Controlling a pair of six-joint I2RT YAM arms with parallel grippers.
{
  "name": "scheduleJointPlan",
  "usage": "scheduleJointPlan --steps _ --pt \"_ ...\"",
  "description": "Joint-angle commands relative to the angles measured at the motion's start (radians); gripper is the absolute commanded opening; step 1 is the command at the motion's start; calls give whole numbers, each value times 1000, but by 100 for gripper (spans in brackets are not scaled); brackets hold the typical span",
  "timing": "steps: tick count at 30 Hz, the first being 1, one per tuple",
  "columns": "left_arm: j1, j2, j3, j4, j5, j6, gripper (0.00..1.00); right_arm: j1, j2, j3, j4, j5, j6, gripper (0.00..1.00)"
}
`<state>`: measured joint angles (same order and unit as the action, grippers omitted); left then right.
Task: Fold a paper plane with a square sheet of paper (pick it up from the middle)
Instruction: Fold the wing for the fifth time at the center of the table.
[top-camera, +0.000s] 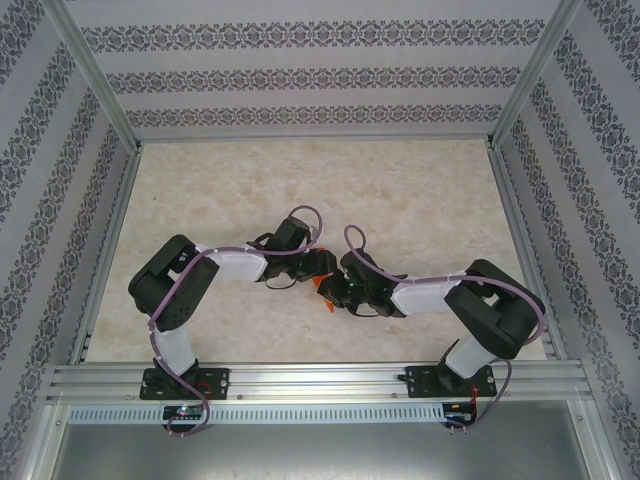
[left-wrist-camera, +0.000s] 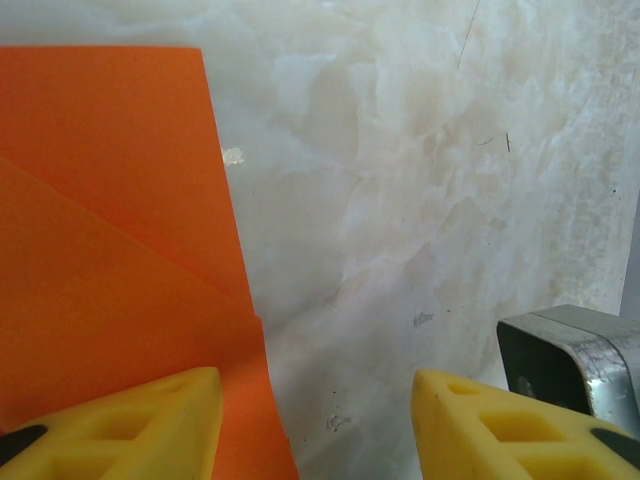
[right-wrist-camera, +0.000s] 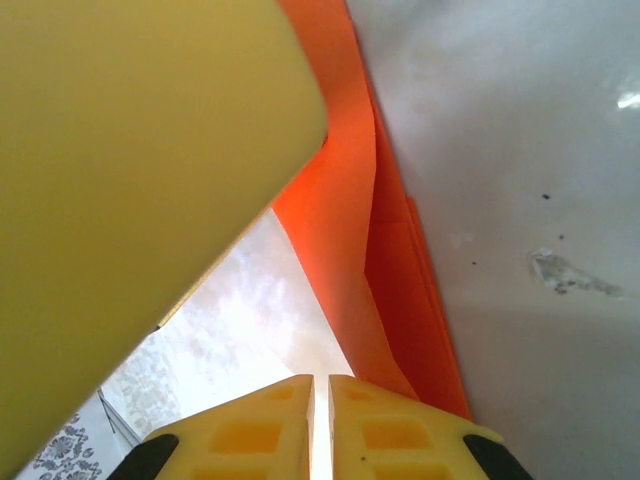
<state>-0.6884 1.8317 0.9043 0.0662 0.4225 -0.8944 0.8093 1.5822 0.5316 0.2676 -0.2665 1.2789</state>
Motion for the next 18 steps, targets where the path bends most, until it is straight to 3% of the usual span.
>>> scheduleJointPlan --steps 1,18 --pt "0 58 -33 -65 -26 18 54 -5 18 41 33 21 22 13" --pt "-1 57 -30 -62 -22 18 54 -21 79 -37 -17 44 24 12"
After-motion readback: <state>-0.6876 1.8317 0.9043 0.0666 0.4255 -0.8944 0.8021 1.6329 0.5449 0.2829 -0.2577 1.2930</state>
